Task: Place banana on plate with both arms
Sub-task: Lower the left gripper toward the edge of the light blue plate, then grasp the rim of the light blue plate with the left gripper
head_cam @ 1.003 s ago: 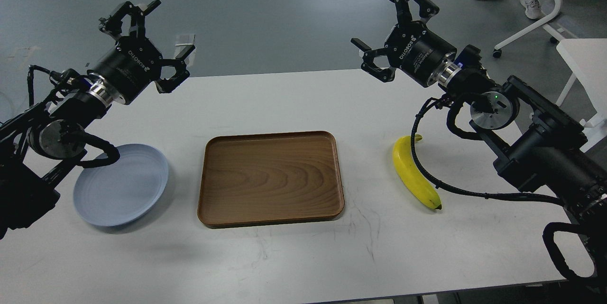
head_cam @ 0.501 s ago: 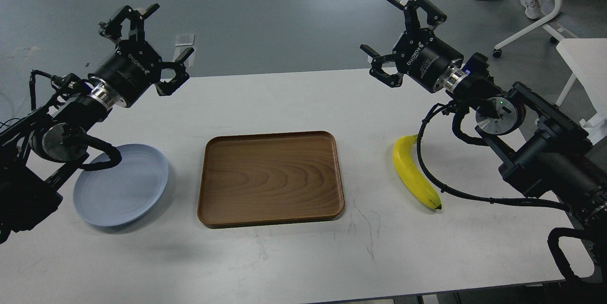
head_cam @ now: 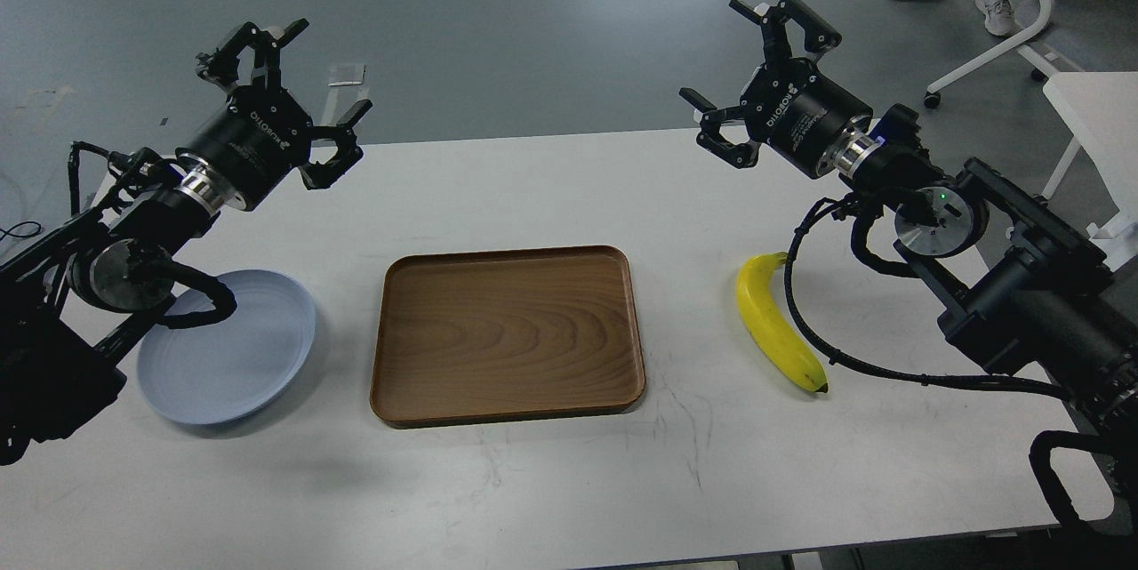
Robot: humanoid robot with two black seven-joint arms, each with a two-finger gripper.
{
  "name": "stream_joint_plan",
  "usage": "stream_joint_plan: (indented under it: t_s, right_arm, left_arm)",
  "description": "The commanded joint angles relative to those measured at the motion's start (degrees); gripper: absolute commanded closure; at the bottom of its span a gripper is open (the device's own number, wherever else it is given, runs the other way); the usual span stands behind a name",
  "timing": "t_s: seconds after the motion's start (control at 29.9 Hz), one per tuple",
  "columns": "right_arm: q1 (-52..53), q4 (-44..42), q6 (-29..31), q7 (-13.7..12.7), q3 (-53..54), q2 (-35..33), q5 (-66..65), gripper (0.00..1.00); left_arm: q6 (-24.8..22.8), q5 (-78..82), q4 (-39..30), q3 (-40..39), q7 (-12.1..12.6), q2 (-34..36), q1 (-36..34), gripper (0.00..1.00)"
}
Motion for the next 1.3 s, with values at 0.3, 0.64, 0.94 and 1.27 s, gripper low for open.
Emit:
stream_joint_plan:
  t_s: [0.3, 0.64, 0.94, 1.27]
  right_arm:
    - [-0.3, 0.1, 0.0, 0.0, 0.0, -0.2, 0.0, 0.0]
    - [-0.9, 0.4, 0.1, 0.0, 0.0, -0.1, 0.0, 0.0]
    - [-0.8, 0.3, -0.1, -0.4, -0.2, -0.1, 0.0, 0.0]
    - [-0.9, 0.1, -0.1, -0.4, 0.1, -0.4, 0.0, 0.0]
  left_arm:
    - [0.2, 0.0, 0.1, 0.0, 0.0, -0.8, 0.7, 0.02]
    - [0.2, 0.2, 0.2, 0.0, 0.1, -0.8, 0.7, 0.02]
    - [9.2, 4.7, 4.0, 1.3, -0.2, -2.3, -0.7, 0.02]
    - [30.7, 68.4, -1.3, 3.6, -5.9, 5.2, 0.1, 0.02]
